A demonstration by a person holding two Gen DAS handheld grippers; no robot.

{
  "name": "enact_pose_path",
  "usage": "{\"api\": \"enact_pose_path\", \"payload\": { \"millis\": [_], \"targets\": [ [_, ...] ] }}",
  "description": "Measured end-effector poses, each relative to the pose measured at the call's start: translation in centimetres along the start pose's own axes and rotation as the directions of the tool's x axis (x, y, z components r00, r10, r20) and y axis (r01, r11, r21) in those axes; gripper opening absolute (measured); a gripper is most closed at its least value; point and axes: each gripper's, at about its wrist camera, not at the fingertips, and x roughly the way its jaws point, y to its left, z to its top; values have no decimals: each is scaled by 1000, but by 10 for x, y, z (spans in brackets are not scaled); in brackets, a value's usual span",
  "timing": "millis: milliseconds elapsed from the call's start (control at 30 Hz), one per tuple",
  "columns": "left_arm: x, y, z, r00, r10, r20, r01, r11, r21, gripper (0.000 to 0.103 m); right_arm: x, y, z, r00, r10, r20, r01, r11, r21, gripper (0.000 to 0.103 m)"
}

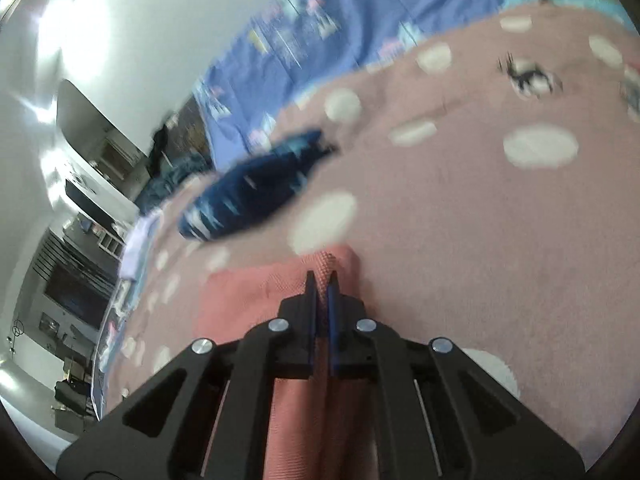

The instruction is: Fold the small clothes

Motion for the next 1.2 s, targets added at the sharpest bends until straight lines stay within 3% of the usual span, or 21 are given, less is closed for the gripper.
{"api": "enact_pose_path", "payload": {
  "millis": [100, 167, 200, 400, 533, 600, 667, 733, 800, 867, 1000, 1100, 1200],
  "targets": [
    [0, 1, -1, 1000, -6, 2, 6, 1000, -5, 16, 4, -5, -10, 1000, -17, -10, 17, 1000, -5, 14],
    [-1, 2, -1, 1000, -13, 3, 13, 1000, -12, 16, -12, -5, -11, 1000, 3, 7, -3, 999, 43, 36],
    [-1, 2, -1, 1000, -14, 4, 14, 1000, -12, 16, -18, -5, -12, 1000, -7, 17, 6, 999, 40, 41],
    [-1, 3, -1, 1000, -20, 2, 20, 1000, -16, 16, -48, 22, -35, 999, -27, -37, 23, 995, -93, 47],
    [-2, 4, -1, 1000, -30, 4, 30, 999, -24, 16, -36, 15, -67, 987, -36, -154, 21, 995, -94, 52],
    [-4, 6, 1, 999, -39, 5, 40, 999, -36, 17, -40, 15, -77, 991, -36, -128, 19, 992, -128, 52],
    [-11, 12, 5, 997, -79, 12, 80, 994, -68, 23, -47, 16, -80, 992, -24, -127, 10, 994, -111, 54],
    [-20, 23, 13, 994, -94, 48, 99, 989, -114, 43, -53, 17, -80, 991, 6, -134, -17, 996, -87, 59],
    [-28, 35, 23, 992, -78, 97, 92, 985, -144, 52, -56, 18, -82, 990, 19, -137, -31, 995, -92, 62],
    [-25, 48, 35, 990, -86, 110, 104, 979, -176, 55, -55, 16, -86, 989, 32, -145, -46, 994, -96, 64],
    [8, 63, 52, 988, -144, 47, 151, 962, -227, 55, -55, 12, -90, 988, 64, -142, -75, 995, -72, 64],
    [35, 74, 58, 978, -207, 9, 201, 936, -288, 55, -58, 15, -91, 983, 79, -168, -91, 994, -67, 64],
    [52, 84, 61, 962, -273, 13, 261, 905, -336, 63, -60, 14, -96, 978, 86, -190, -100, 993, -62, 64]
  ]
}}
